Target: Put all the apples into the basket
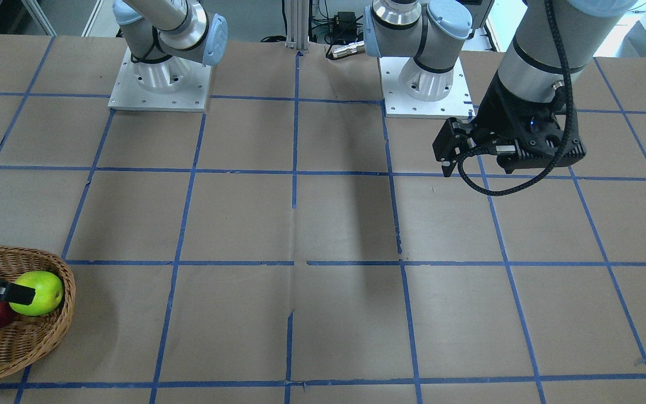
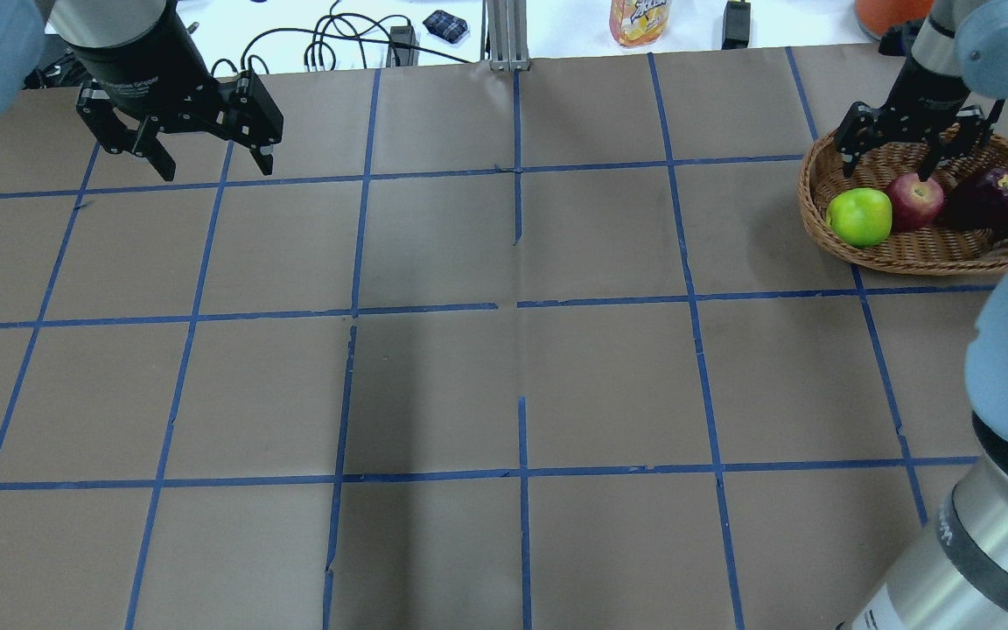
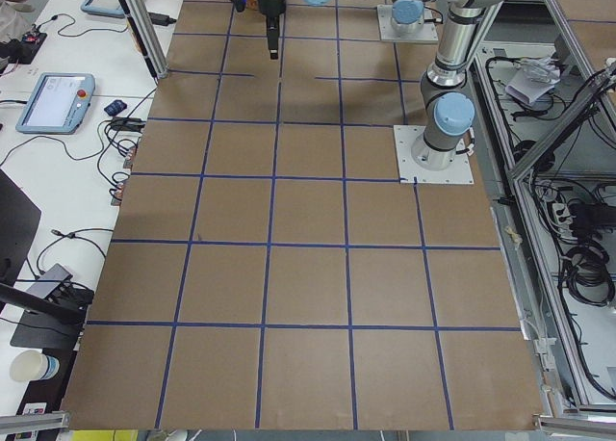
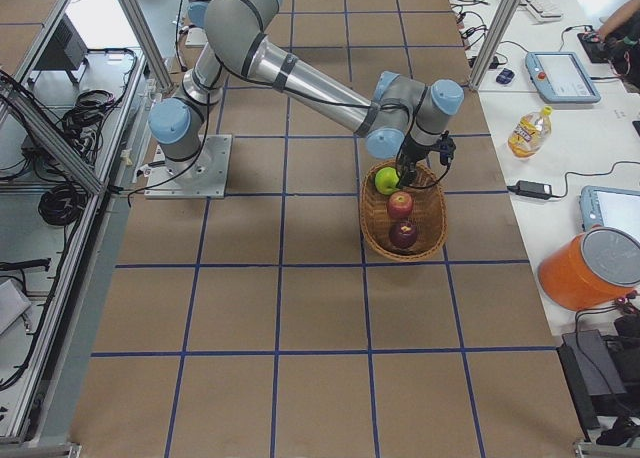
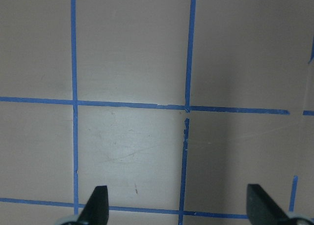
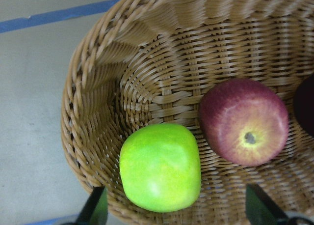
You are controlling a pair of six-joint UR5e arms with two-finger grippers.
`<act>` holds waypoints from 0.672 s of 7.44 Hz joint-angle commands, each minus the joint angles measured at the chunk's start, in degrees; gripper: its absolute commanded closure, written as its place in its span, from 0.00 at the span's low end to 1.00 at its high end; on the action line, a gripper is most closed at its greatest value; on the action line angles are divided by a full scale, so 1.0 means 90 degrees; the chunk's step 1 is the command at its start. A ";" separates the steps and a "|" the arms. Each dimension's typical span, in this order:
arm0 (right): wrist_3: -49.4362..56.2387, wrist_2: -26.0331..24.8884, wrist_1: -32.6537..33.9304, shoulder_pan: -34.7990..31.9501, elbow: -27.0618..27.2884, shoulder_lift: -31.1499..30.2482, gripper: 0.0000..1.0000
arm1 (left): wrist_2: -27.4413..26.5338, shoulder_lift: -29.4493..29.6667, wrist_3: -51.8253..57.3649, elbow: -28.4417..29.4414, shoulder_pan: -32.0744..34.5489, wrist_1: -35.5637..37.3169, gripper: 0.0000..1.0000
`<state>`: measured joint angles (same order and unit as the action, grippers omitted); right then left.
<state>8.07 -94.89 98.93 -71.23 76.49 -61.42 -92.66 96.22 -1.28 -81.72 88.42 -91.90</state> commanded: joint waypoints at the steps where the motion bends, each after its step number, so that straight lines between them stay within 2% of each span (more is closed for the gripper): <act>1: -0.0096 0.0103 -0.1221 -0.0190 0.0026 -0.1586 0.00 | 0.0013 0.0002 -0.0004 -0.0002 0.0000 -0.0004 0.00; 3: -0.0872 0.0114 -0.2101 -0.0890 0.0046 -0.2391 0.00 | 0.0013 0.0002 -0.0004 -0.0002 0.0000 -0.0004 0.00; 5: -0.1714 0.0133 -0.2154 -0.1924 0.0201 -0.2609 0.00 | 0.0013 0.0012 -0.0004 -0.0002 0.0000 -0.0004 0.00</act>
<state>-2.94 -93.84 80.41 -82.93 77.37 -83.41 -92.55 96.30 -1.32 -81.74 88.42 -91.93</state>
